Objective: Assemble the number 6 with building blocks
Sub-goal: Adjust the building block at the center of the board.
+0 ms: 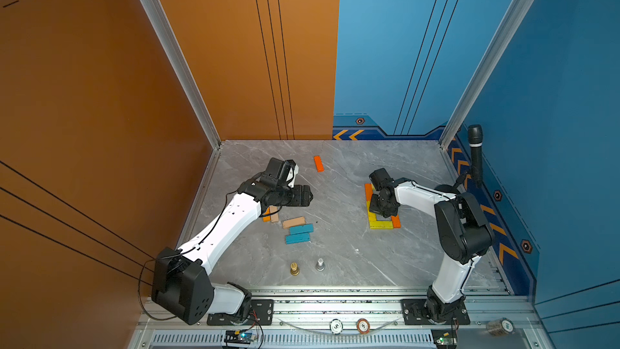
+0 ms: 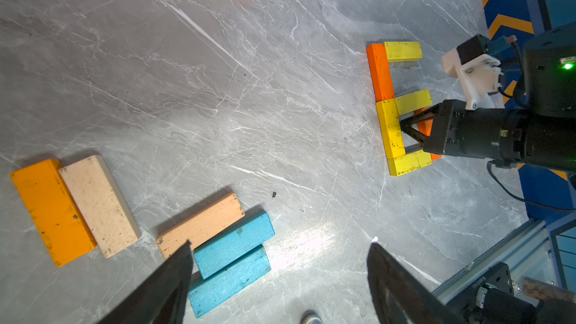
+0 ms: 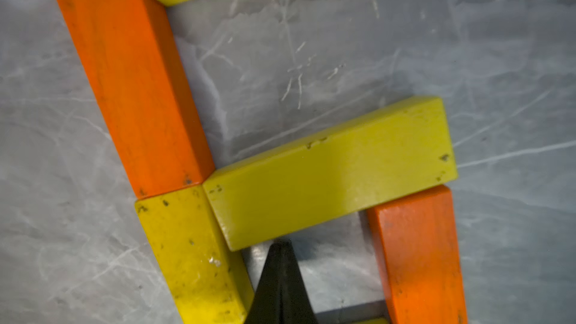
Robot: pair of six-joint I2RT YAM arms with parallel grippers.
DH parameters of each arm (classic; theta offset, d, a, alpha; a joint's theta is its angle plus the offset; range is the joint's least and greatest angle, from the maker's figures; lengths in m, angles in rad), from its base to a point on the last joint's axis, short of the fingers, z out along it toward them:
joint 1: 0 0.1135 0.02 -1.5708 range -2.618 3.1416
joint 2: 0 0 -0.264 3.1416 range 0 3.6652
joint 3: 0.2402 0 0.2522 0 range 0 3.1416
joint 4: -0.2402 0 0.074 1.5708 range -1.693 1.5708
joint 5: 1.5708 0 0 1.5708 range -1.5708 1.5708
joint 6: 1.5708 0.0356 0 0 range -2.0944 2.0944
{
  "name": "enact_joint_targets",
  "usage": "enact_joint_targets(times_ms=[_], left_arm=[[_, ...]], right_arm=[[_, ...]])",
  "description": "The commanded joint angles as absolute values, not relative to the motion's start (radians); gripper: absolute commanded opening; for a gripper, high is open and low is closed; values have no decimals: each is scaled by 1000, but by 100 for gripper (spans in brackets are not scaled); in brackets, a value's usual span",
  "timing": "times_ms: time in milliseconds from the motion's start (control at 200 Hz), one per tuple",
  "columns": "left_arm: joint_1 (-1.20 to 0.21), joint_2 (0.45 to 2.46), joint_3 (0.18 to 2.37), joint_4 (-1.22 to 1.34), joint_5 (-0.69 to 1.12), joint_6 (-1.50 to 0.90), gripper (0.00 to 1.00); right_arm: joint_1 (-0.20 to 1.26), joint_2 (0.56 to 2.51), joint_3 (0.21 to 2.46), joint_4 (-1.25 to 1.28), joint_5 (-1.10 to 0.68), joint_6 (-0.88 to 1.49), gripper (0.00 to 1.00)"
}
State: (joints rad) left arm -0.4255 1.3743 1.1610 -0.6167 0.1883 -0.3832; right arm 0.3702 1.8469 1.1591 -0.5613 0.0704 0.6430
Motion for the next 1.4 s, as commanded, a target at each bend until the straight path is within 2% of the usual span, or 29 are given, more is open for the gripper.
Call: enact_joint_targets(times_ms=[0,546,746,981,1397], left_arm=[[-426,1377,1153,-617,210,-387,88],[-424,1383,1153,-617,214,-389,87],[-424,1388,1155,-616,216,-388,88],[-423,1384,1155,-617,218,-388,87],[-423,1383,1153,-615,218,-386,87]], right_arm=[[364,1883,1172,-554,71,638,0],[362,1901,1189,-564,81,631,0],[360,1805,1228,-637,82,601,0],[310,1683,1252,-693,95,569,7],[241,1850,1381,-687,59,496,7]])
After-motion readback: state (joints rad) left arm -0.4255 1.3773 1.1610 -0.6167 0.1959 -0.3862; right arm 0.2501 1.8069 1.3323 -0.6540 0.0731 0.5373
